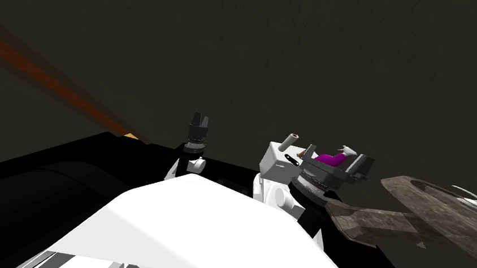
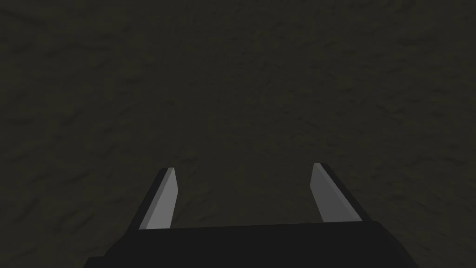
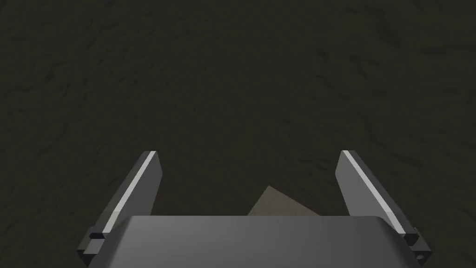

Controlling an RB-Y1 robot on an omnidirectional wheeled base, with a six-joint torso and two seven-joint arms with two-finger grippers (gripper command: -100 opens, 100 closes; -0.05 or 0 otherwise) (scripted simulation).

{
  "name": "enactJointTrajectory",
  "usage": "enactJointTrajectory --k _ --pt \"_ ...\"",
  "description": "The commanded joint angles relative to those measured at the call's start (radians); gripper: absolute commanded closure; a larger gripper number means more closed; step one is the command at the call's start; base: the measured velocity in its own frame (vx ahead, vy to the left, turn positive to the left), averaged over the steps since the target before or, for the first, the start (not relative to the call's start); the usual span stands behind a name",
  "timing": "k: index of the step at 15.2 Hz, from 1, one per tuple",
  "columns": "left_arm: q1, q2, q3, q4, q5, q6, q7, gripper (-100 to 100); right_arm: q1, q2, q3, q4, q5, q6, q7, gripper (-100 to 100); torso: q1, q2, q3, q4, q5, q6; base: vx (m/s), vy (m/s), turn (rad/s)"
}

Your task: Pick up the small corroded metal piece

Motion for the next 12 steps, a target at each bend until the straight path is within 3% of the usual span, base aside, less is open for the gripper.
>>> enactJointTrajectory --k 1,2,12 --pt "0.000 0.000 0.000 0.000 0.000 0.000 0.000 0 0.001 -0.048 0.004 0.012 0.005 0.001 0.004 -100 0.000 0.000 0.000 0.000 0.000 0.000 0.000 0.000 0.000" --pt "0.000 0.000 0.000 0.000 0.000 0.000 0.000 0 0.001 -0.048 0.004 0.012 0.005 0.001 0.004 -100 0.000 0.000 0.000 0.000 0.000 0.000 0.002 0.008 0.002" --pt "0.000 0.000 0.000 0.000 0.000 0.000 0.000 0 0.013 -0.238 0.037 0.110 0.043 0.006 0.036 -100 0.001 0.000 0.000 0.000 0.000 0.000 0.002 0.014 0.003"
